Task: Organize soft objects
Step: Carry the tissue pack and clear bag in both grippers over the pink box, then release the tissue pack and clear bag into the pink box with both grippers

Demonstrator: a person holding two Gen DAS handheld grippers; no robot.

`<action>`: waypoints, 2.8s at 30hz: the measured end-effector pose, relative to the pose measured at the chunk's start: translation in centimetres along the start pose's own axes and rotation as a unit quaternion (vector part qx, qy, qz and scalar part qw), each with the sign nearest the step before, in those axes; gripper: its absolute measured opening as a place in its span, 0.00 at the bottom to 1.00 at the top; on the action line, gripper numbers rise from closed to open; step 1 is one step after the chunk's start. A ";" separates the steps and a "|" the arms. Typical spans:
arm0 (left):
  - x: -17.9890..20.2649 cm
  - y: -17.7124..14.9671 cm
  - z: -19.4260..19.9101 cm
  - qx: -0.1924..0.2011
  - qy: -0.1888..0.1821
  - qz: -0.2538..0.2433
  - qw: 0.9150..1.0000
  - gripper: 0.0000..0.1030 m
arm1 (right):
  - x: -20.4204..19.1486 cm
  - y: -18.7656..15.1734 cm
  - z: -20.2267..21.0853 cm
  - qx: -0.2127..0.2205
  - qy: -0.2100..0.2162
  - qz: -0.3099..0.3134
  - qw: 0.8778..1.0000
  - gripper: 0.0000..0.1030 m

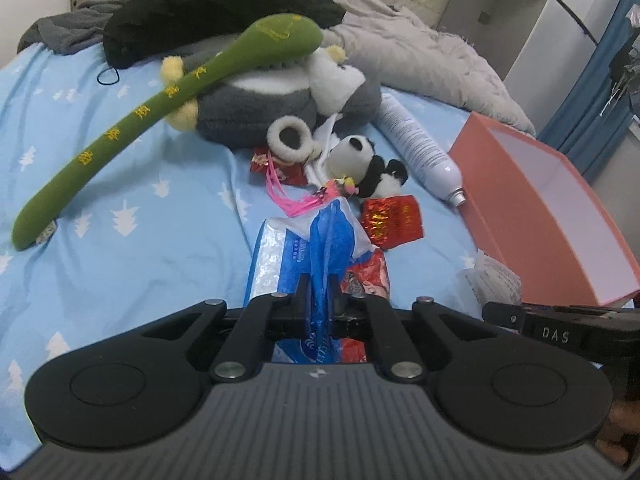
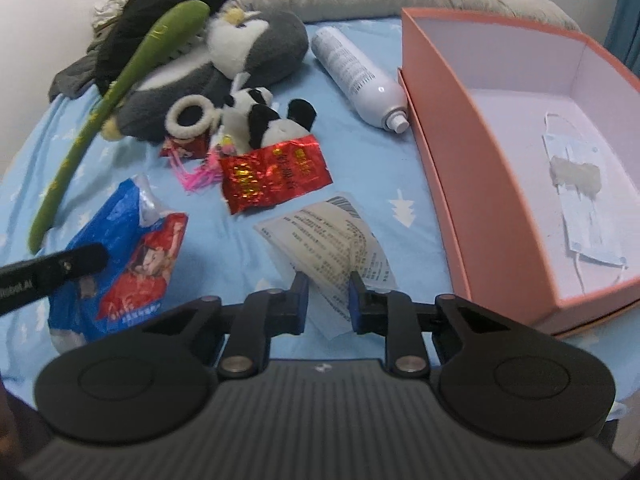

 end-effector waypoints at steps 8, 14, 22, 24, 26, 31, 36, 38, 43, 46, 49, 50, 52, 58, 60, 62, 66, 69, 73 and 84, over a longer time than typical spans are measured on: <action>2.1 -0.4 3.7 0.013 -0.017 0.004 1.000 0.08 | -0.6 -1.0 3.7 0.012 0.019 -0.005 1.000 0.23; 4.6 0.6 5.5 0.023 -0.042 -0.005 0.999 0.08 | -0.7 -0.5 6.5 0.039 0.027 -0.007 0.999 0.23; 8.5 4.9 8.3 0.060 -0.086 -0.015 0.994 0.08 | 0.8 3.1 10.8 0.098 0.025 -0.010 0.995 0.23; 9.8 6.2 8.9 0.072 -0.095 -0.023 0.993 0.08 | 1.1 4.3 12.0 0.115 0.022 -0.003 0.993 0.23; 11.2 7.6 9.4 0.086 -0.103 -0.034 0.990 0.08 | 1.7 5.3 13.2 0.135 0.012 0.003 0.991 0.23; 14.8 9.3 9.0 0.094 -0.115 -0.066 0.987 0.05 | 4.2 7.7 14.6 0.162 0.000 -0.009 0.987 0.23; 17.1 9.0 7.1 0.076 -0.121 -0.079 0.987 0.03 | 6.3 8.1 14.5 0.156 -0.001 -0.024 0.987 0.23; 18.0 9.1 6.5 0.074 -0.124 -0.086 0.986 0.03 | 6.9 8.2 14.4 0.154 -0.006 -0.025 0.988 0.23; 20.6 10.6 5.8 0.081 -0.139 -0.097 0.982 0.03 | 8.9 8.9 14.1 0.149 -0.015 -0.031 0.988 0.23; 23.2 12.1 5.2 0.085 -0.151 -0.111 0.979 0.03 | 10.4 9.6 14.1 0.146 -0.020 -0.034 0.988 0.23; 26.0 13.4 4.1 0.081 -0.162 -0.126 0.975 0.03 | 12.2 10.4 13.9 0.139 -0.029 -0.036 0.989 0.23; 26.9 13.7 3.6 0.075 -0.167 -0.127 0.975 0.03 | 12.7 10.7 13.9 0.135 -0.032 -0.037 0.990 0.23; 29.0 14.2 2.2 0.061 -0.174 -0.132 0.974 0.03 | 13.9 11.2 13.5 0.127 -0.037 -0.037 0.991 0.23; 34.8 13.5 -3.5 0.015 -0.165 -0.179 0.970 0.03 | 19.4 11.4 10.6 0.076 -0.054 -0.062 0.994 0.23; 36.4 12.9 -5.8 -0.004 -0.157 -0.198 0.968 0.03 | 21.6 11.0 9.5 0.062 -0.078 -0.069 0.993 0.23; 37.4 12.1 -7.9 -0.023 -0.150 -0.210 0.966 0.03 | 23.2 10.3 8.6 0.046 -0.086 -0.073 0.993 0.23; 38.6 10.2 -12.0 -0.067 -0.142 -0.209 0.965 0.03 | 26.2 8.6 6.3 0.008 -0.082 -0.103 0.991 0.23; 38.9 8.6 -14.5 -0.101 -0.138 -0.207 0.963 0.03 | 27.1 7.0 4.6 -0.022 -0.068 -0.111 0.991 0.23; 39.1 7.0 -16.3 -0.123 -0.132 -0.216 0.960 0.03 | 27.6 5.1 3.0 -0.054 -0.062 -0.115 0.990 0.24; 37.7 6.6 -14.6 -0.132 -0.137 -0.225 0.956 0.04 | 27.6 5.5 3.5 -0.043 -0.044 -0.125 0.990 0.38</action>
Point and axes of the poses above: each gripper's, at about its wrist camera, not at the fingertips, and z roughly against the way its jaws point, x to its right, y to its top, the point moved 10 cm from there along -z, roughly the way its jaws point, and after that the axes turned 2 degrees about z, right-handed, at the moved point
